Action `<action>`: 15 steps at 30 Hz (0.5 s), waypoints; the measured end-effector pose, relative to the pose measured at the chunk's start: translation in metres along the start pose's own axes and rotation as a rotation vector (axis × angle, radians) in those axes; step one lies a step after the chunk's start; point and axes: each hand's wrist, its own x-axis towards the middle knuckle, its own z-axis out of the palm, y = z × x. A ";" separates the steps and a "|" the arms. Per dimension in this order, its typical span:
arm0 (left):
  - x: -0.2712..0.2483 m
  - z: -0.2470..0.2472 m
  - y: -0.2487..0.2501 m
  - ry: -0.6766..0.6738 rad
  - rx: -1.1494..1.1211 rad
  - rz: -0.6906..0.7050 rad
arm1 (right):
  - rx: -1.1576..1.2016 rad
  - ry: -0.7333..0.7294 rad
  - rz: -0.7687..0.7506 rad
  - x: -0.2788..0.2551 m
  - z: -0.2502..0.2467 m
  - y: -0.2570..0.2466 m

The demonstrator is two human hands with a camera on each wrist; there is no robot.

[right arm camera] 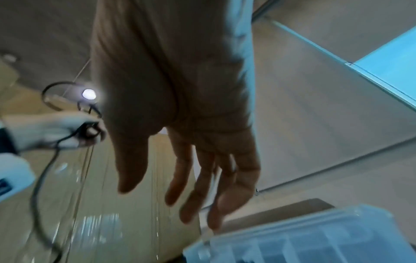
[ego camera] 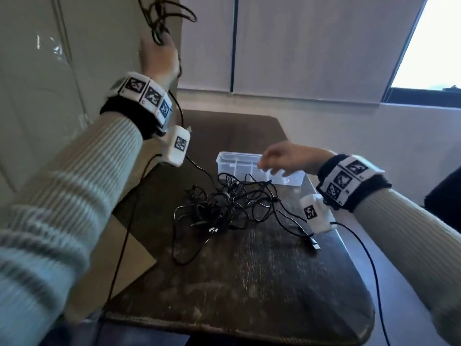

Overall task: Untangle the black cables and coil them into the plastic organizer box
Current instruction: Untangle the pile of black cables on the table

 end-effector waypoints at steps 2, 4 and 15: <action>0.012 -0.004 -0.011 0.114 0.186 0.112 | -0.191 -0.124 0.035 0.003 0.013 0.009; 0.024 -0.006 -0.018 0.194 0.248 0.129 | -0.294 -0.226 0.059 0.006 0.024 0.017; 0.021 0.012 -0.106 -0.166 0.727 0.046 | -0.322 -0.356 0.074 0.023 0.032 0.038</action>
